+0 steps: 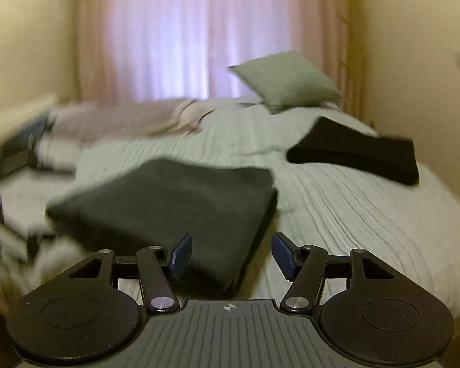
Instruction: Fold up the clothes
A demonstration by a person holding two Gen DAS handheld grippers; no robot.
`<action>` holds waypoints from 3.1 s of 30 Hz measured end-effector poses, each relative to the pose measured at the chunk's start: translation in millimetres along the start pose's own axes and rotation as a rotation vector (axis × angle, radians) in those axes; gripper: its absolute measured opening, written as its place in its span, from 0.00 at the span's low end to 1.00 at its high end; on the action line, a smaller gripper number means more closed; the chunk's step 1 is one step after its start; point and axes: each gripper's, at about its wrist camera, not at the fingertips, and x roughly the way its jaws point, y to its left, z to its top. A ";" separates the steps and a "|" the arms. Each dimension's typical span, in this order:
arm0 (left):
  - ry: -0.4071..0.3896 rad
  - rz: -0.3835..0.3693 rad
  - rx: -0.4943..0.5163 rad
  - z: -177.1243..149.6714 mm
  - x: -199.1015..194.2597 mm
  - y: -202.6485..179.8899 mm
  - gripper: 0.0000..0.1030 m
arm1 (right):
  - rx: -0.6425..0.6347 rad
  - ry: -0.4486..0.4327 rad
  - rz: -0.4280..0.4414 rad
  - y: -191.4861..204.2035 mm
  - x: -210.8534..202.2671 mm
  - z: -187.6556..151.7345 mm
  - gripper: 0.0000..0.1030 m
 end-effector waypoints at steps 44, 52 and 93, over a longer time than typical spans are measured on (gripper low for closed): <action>0.190 -0.117 -0.317 -36.2 59.6 43.4 0.54 | 0.243 0.101 0.241 -48.2 50.5 -32.6 0.49; 0.177 -0.103 -0.297 -24.2 71.0 76.9 0.53 | 0.122 0.078 0.213 -51.4 54.9 34.8 0.50; 0.279 -0.123 -0.511 -75.2 64.9 96.8 0.54 | -0.110 0.164 0.146 -1.1 63.2 -33.0 0.63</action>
